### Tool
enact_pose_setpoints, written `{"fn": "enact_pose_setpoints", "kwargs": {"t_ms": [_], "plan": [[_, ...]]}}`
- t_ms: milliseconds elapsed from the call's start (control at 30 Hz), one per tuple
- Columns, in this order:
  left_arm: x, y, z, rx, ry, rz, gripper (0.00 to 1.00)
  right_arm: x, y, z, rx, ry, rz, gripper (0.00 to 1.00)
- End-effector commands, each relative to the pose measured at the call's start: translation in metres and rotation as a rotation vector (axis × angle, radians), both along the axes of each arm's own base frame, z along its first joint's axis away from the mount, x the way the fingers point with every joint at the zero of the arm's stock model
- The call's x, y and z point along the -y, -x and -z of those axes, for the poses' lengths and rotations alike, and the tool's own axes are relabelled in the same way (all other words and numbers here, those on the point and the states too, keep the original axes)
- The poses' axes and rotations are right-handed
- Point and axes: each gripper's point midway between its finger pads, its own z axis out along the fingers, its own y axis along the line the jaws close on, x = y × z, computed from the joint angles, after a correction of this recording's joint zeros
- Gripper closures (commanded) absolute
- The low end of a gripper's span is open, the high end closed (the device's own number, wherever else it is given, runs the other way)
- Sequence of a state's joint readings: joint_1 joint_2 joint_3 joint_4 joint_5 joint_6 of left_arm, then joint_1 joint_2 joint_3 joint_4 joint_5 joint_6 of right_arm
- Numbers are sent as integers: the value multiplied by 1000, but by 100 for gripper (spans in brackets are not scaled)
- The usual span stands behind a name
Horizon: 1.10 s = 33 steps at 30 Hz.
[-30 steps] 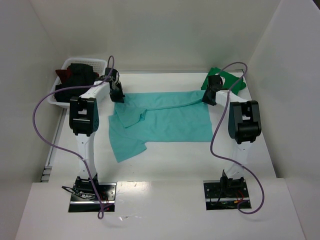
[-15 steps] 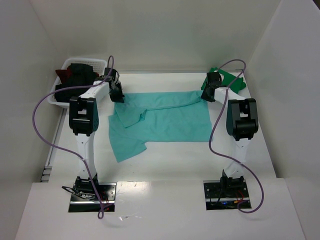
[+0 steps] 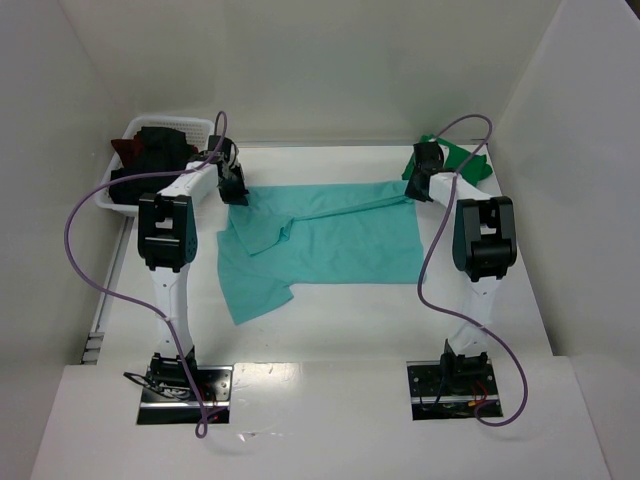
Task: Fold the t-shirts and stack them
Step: Fold the flattened tshirt in 1/3 of the way
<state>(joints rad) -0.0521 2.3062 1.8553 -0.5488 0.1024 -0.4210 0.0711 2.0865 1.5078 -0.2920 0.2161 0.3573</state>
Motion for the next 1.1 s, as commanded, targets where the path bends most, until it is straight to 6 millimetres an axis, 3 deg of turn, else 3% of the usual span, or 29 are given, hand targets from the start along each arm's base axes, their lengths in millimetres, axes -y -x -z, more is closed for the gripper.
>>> {"fn": "enact_pose_setpoints", "kwargs": {"t_ms": [0, 133, 300, 333, 367, 400, 433, 533, 567, 700, 800, 833, 900, 1067], "plan": [[-19, 16, 39, -105, -63, -11, 96, 22, -10, -24, 40, 79, 38, 100], [-20, 16, 39, -105, -71, -15, 96, 25, -3, -21, 20, 95, 39, 100], [-21, 18, 44, -113, -75, -6, 96, 31, 11, -35, 27, 120, 62, 97], [-21, 18, 44, -113, -76, -6, 96, 31, 15, -33, 21, 121, 61, 92], [-21, 18, 44, -113, -76, -6, 96, 27, 19, -37, 25, 102, 46, 71], [-21, 18, 44, -113, -76, -6, 96, 25, 19, -36, 22, 95, 28, 71], [-25, 17, 44, -113, -75, -15, 96, 20, 20, -44, 45, 70, 19, 60], [-27, 14, 41, -104, -83, -19, 96, 14, 17, -69, 127, 19, 26, 56], [-27, 14, 41, -104, -83, -19, 96, 9, 15, -82, 160, -2, 8, 56], [-32, 13, 37, -94, -86, -21, 95, -7, 1, -102, 236, -70, -46, 64], [-32, 12, 35, -93, -90, -13, 95, -15, -13, -86, 211, -92, -85, 78], [-32, 12, 35, -93, -90, -13, 95, -18, -18, -74, 185, -102, -95, 86], [-34, 12, 35, -92, -104, -9, 95, -20, -23, -53, 147, -109, -101, 93], [-35, 8, 29, -80, -108, 0, 93, -31, -22, -15, 65, -96, -133, 97]]}}
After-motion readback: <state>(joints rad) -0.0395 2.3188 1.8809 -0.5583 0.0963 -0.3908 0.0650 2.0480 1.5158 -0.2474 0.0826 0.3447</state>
